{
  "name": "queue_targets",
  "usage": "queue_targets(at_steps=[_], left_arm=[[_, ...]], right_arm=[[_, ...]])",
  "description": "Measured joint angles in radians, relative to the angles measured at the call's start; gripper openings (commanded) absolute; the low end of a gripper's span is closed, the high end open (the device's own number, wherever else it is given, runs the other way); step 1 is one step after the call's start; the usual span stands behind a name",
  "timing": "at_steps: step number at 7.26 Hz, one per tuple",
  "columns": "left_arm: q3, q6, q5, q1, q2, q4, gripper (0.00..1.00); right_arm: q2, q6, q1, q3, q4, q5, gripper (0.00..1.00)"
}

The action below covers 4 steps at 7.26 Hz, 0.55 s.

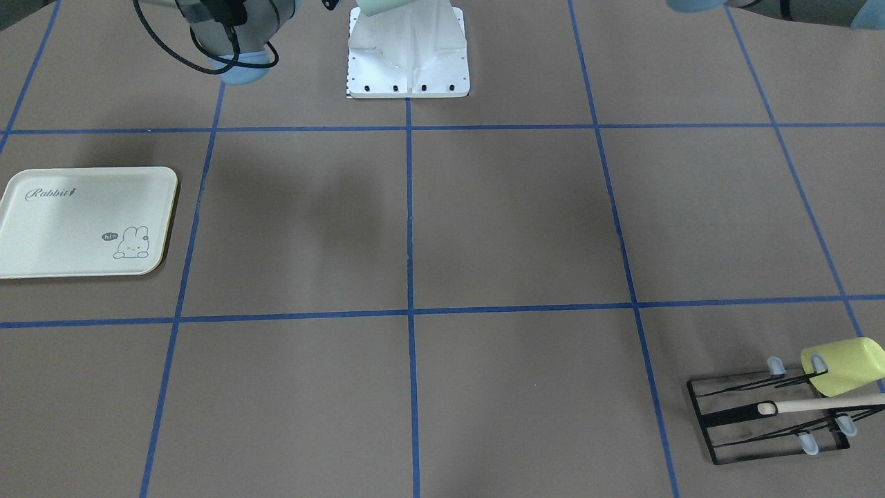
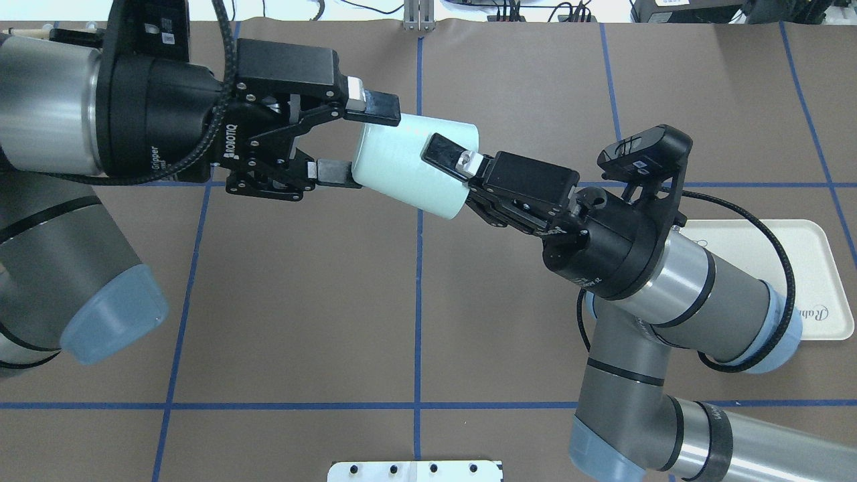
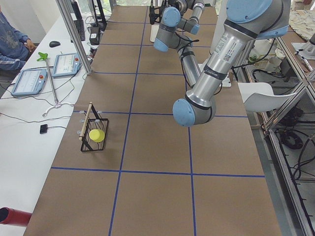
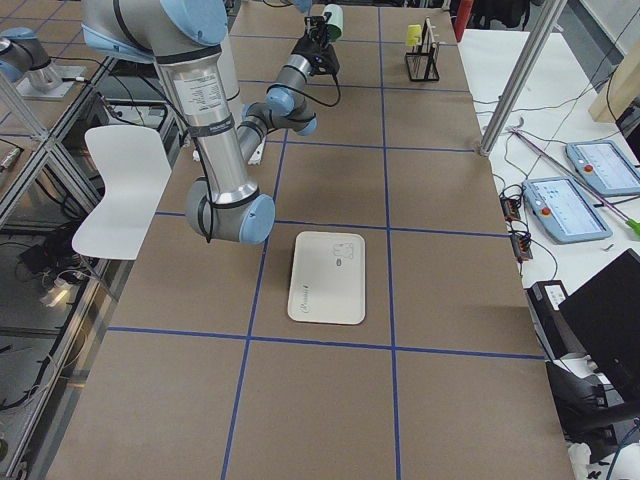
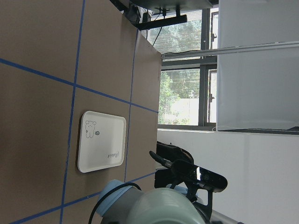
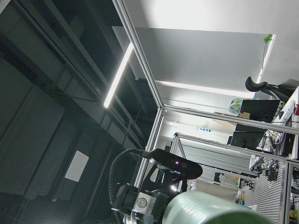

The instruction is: Left arm grabs green cup and hands to right arm on tray

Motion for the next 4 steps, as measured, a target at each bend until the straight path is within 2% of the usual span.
queue_targets(at_steps=[4], left_arm=[[0.000,0.027,0.007,-0.004,0.003,0.000,1.00]], right_arm=[[-0.015,0.016,0.014,0.005,0.004,0.001,0.00]])
